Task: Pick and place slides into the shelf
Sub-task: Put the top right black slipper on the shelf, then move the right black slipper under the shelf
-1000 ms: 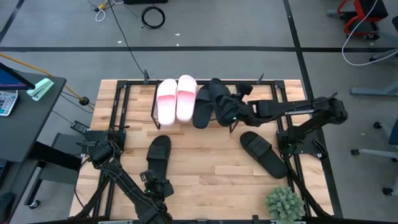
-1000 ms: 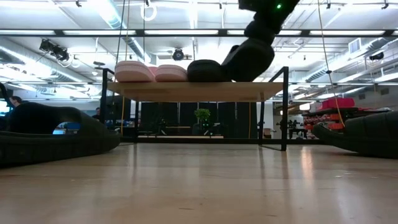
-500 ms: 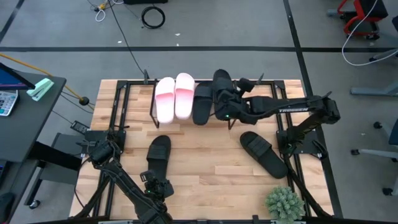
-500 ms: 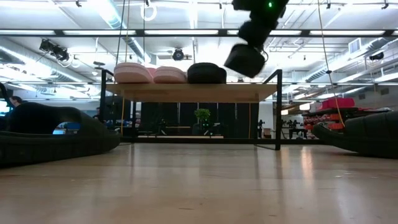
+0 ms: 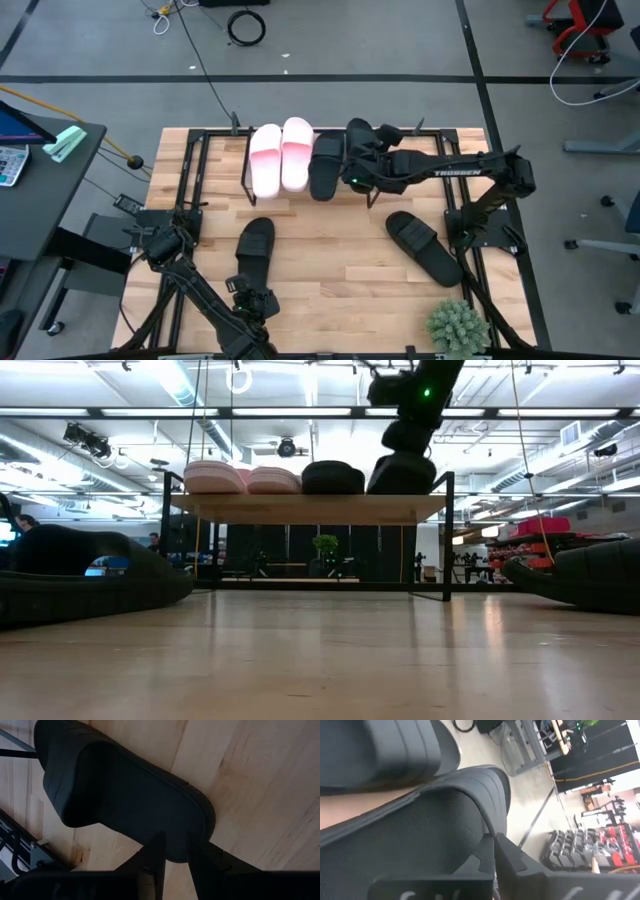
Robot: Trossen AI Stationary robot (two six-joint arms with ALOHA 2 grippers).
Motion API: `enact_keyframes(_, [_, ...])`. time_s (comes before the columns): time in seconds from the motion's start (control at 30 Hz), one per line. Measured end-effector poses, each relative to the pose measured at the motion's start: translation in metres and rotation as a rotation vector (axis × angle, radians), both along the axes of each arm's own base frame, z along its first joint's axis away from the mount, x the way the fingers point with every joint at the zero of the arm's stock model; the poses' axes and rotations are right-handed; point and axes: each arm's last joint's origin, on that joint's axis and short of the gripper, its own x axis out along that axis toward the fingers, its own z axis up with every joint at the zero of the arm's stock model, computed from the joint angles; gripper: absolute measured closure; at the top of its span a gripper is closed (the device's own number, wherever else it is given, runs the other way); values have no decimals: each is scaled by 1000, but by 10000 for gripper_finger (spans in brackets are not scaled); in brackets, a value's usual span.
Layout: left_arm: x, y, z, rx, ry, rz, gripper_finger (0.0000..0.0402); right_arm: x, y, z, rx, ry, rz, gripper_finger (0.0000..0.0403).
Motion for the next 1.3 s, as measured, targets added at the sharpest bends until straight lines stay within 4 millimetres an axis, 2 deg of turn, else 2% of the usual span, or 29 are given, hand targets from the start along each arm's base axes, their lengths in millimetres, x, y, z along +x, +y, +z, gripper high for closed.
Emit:
enact_keyframes(0.17, [0,0,0,-4,-3,0,320,4,-15,-10,50,19,-28,402])
enact_keyframes(0.33, [0,0,0,-5,-4,0,323,3,-20,-12,164,17,18,385])
enact_keyframes(0.83, [2,1,0,-5,-4,4,316,4,-15,-11,187,17,48,270])
enact_keyframes(0.97, [3,2,0,-4,-3,9,302,4,-3,-8,183,16,83,257])
enact_keyframes(1.1, [4,4,0,-4,-3,14,284,0,19,1,186,-28,134,254])
enact_keyframes(1.3, [6,5,0,-3,18,-24,256,-23,66,35,225,-221,238,257])
